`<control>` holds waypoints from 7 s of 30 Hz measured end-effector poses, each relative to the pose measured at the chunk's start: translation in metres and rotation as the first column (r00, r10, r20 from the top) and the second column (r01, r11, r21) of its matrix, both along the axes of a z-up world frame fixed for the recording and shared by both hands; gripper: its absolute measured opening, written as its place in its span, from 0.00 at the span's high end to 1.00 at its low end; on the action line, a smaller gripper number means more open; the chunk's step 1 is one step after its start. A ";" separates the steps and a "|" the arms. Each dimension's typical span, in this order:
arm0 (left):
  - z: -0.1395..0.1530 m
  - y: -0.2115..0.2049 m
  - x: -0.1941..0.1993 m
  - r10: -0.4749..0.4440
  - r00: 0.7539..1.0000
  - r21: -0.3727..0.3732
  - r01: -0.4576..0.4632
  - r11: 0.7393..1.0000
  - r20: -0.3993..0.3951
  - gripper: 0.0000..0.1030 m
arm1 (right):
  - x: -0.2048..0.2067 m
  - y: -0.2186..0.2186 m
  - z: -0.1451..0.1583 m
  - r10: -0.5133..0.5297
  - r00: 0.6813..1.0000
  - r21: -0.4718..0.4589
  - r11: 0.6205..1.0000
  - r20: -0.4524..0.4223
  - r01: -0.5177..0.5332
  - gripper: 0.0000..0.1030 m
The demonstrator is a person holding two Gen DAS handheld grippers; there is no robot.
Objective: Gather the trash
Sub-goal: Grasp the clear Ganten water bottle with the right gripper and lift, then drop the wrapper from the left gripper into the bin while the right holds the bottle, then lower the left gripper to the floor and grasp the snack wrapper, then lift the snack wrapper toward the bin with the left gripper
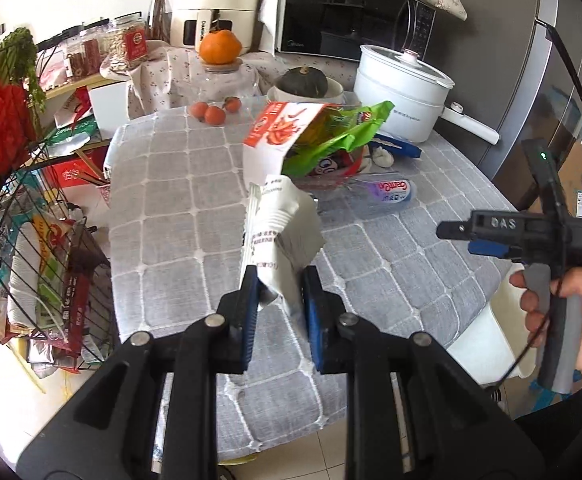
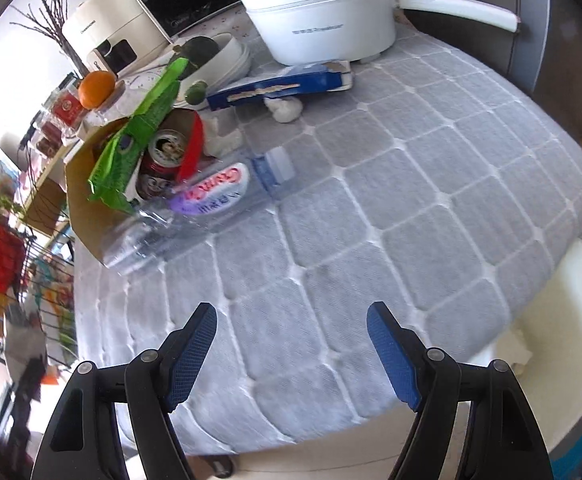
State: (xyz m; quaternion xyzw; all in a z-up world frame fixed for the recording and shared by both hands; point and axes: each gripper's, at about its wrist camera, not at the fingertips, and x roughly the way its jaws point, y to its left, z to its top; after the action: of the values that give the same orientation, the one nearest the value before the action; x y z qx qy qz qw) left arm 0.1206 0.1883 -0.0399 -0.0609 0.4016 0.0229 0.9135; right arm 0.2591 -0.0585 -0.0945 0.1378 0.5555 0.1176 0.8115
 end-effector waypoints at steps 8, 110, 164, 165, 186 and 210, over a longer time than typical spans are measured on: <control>0.007 0.037 -0.017 0.020 1.000 -0.060 -0.019 0.998 0.015 0.77 | 0.054 0.068 -0.020 -0.215 0.973 0.201 0.953 -0.084 0.228 0.23; -0.080 -0.346 0.032 -0.551 0.826 -0.024 0.552 0.833 -0.121 0.16 | -0.109 -0.299 0.022 -0.175 0.974 -0.321 0.923 0.142 0.212 0.38; -0.414 -0.330 0.032 -0.473 0.726 -0.073 0.509 0.858 -0.500 0.99 | -0.115 -0.307 -0.035 0.028 0.998 -0.398 0.918 0.060 -0.002 0.37; -0.415 -0.333 0.031 -0.475 0.722 -0.072 0.513 0.855 -0.503 0.99 | -0.115 -0.308 -0.035 0.028 0.998 -0.399 0.917 0.059 -0.002 0.37; -0.400 -0.308 0.024 -0.353 0.827 -0.199 0.294 0.935 -0.438 0.21 | -0.124 -0.312 -0.025 0.002 0.996 -0.400 0.916 0.089 0.034 0.37; -0.401 -0.331 0.042 -0.386 0.801 -0.150 0.359 0.921 -0.458 0.84 | -0.120 -0.312 -0.030 0.008 0.997 -0.389 0.921 0.073 0.021 0.37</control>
State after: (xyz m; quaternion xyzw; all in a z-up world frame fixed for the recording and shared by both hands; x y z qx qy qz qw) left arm 0.1630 -0.1425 -0.4406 0.0012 0.6191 -0.1537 0.7702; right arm 0.1395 -0.3704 -0.1246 -0.0289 0.5371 0.0068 0.8430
